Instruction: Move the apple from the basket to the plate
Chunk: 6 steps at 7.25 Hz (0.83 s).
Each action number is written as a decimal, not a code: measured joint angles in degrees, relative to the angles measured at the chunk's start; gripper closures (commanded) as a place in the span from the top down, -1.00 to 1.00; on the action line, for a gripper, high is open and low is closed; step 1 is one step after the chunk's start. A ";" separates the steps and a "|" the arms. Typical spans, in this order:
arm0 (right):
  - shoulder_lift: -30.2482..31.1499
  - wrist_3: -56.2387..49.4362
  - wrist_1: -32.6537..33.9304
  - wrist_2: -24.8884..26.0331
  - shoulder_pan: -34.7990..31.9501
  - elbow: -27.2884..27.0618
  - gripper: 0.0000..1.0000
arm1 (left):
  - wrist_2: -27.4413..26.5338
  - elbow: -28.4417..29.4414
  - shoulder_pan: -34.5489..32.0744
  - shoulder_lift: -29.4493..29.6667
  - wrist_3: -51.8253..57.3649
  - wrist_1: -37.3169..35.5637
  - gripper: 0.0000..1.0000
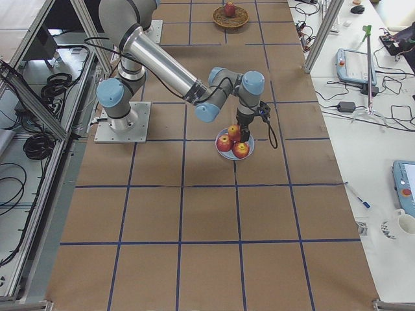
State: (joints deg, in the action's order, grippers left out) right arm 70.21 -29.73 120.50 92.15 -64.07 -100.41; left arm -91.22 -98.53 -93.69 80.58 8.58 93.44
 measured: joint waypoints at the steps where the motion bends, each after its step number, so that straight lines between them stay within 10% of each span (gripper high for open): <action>1: 0.51 0.17 -0.91 0.01 -0.07 0.62 1.00 | -0.01 0.00 0.00 -0.07 0.02 0.07 0.98; 6: 9.69 6.72 -17.15 -0.09 -8.69 7.37 1.00 | -0.01 -0.06 0.01 -0.30 0.02 0.13 0.98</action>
State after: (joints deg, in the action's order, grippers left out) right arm 79.90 -23.01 103.36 92.06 -72.76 -93.04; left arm -91.23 -98.58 -93.68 80.29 8.61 93.57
